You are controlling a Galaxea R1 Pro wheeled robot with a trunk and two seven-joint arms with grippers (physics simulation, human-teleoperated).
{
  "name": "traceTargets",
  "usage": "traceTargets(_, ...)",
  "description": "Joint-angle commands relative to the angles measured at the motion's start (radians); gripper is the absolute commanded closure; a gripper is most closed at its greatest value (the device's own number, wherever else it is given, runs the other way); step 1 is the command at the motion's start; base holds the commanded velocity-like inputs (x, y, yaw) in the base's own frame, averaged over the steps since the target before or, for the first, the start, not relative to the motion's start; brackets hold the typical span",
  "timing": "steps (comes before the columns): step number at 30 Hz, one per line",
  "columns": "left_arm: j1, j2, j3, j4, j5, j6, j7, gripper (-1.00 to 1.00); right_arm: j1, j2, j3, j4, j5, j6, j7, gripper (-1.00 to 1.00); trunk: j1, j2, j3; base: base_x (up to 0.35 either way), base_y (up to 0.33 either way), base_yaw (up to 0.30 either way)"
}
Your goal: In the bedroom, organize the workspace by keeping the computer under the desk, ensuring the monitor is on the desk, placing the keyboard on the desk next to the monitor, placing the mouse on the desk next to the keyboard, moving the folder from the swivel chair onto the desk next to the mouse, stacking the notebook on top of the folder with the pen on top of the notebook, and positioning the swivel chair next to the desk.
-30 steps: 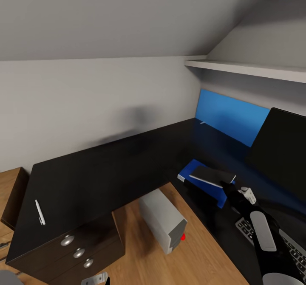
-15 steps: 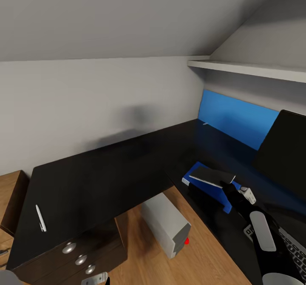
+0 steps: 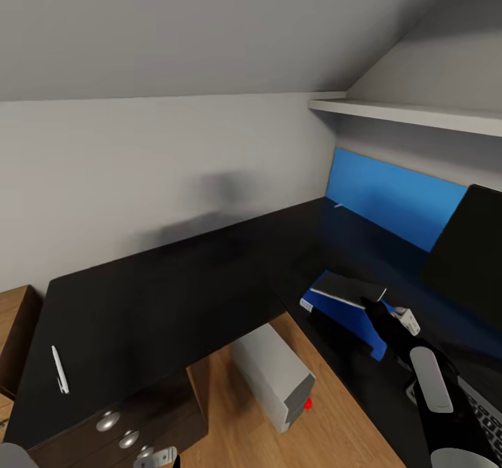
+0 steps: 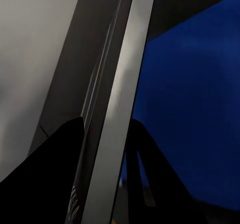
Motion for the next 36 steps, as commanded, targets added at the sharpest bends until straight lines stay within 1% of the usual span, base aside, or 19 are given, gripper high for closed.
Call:
traceTargets(1,-0.001,0.0,-0.002,-0.002,-0.004,-0.003,0.007,-1.0,-0.001,0.0,-0.002,0.0,-0.001,0.006,0.003,1.0,0.0,-0.001,-0.001,0.06,0.0,0.0)
traceTargets(11,-0.001,0.0,-0.002,-0.002,-0.004,-0.003,0.007,-1.0,-0.001,-0.001,-0.002,0.0,-0.001,0.006,0.003,1.0,0.0,-0.001,-0.001,0.016,-0.005,0.0)
traceTargets(21,-0.001,0.0,-0.002,-0.002,-0.004,-0.003,0.007,-1.0,-0.001,-0.001,-0.002,0.0,-0.001,0.006,0.003,1.0,0.0,-0.001,-0.001,0.001,-0.106,0.0)
traceTargets(36,-0.001,0.0,-0.002,-0.002,-0.003,-0.003,0.009,-1.0,-0.001,0.0,0.001,0.0,0.0,0.006,0.002,1.0,0.0,-0.001,-0.001,0.0,-0.007,0.0)
